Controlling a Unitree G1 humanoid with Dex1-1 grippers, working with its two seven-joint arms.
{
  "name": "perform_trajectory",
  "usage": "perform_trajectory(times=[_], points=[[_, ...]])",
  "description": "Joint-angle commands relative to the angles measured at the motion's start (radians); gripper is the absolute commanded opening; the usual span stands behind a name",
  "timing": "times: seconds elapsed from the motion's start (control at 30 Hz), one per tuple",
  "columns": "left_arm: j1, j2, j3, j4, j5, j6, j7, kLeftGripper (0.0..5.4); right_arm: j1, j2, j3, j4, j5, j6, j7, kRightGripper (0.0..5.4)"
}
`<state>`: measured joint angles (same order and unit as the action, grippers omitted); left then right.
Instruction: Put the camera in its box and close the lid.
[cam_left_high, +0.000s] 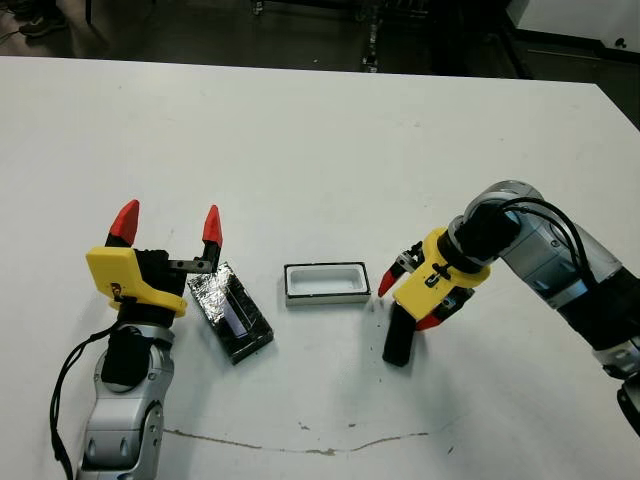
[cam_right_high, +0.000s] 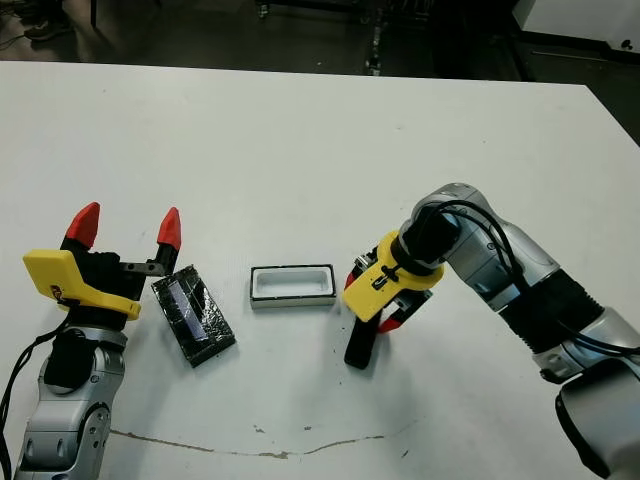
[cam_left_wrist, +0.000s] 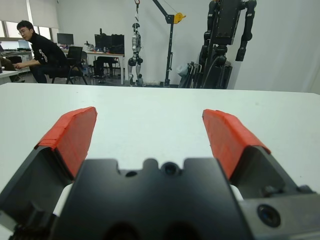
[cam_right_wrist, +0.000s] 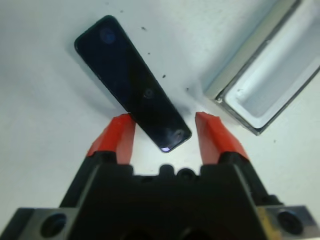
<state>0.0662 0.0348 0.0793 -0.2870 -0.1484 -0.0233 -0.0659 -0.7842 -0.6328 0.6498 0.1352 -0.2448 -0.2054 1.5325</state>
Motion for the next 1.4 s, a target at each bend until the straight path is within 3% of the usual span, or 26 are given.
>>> perform_trajectory(times=[0.03, 0.23, 0.57, 0.87, 1.1, 1.2, 1.27, 1.4], points=[[0.012, -0.001, 0.000, -0.005, 0.006, 0.016, 0.008, 5.40, 0.008, 0.013, -0.006, 0.023, 0.003, 0.015, -0.006, 2.56], [0.011, -0.002, 0.001, -0.002, 0.007, 0.011, 0.011, 5.40, -0.016, 0.008, 0.005, 0.011, -0.033, -0.008, 0.005, 1.67], [0.011, -0.008, 0.000, -0.011, 0.002, 0.027, 0.018, 5.40, -0.116, 0.020, 0.043, 0.105, -0.058, 0.035, 0.082, 1.67], [0.011, -0.011, 0.001, -0.010, 0.001, 0.027, 0.026, 5.40, -0.189, -0.012, -0.023, 0.144, 0.005, 0.064, 0.082, 1.67], [0.011, -0.007, -0.006, -0.011, 0.019, 0.025, 0.034, 5.40, -0.229, -0.004, -0.163, 0.201, 0.139, 0.214, 0.082, 1.67], [0.010, -0.009, -0.004, -0.014, 0.012, 0.031, 0.032, 5.40, -0.230, 0.002, -0.190, 0.185, 0.153, 0.269, 0.074, 1.67], [0.009, -0.010, -0.005, -0.015, 0.015, 0.032, 0.035, 5.40, -0.228, 0.004, -0.201, 0.167, 0.157, 0.325, 0.061, 1.67], [0.007, -0.009, -0.006, -0.017, 0.019, 0.033, 0.037, 5.40, -0.219, 0.011, -0.219, 0.120, 0.157, 0.512, 0.020, 1.67]])
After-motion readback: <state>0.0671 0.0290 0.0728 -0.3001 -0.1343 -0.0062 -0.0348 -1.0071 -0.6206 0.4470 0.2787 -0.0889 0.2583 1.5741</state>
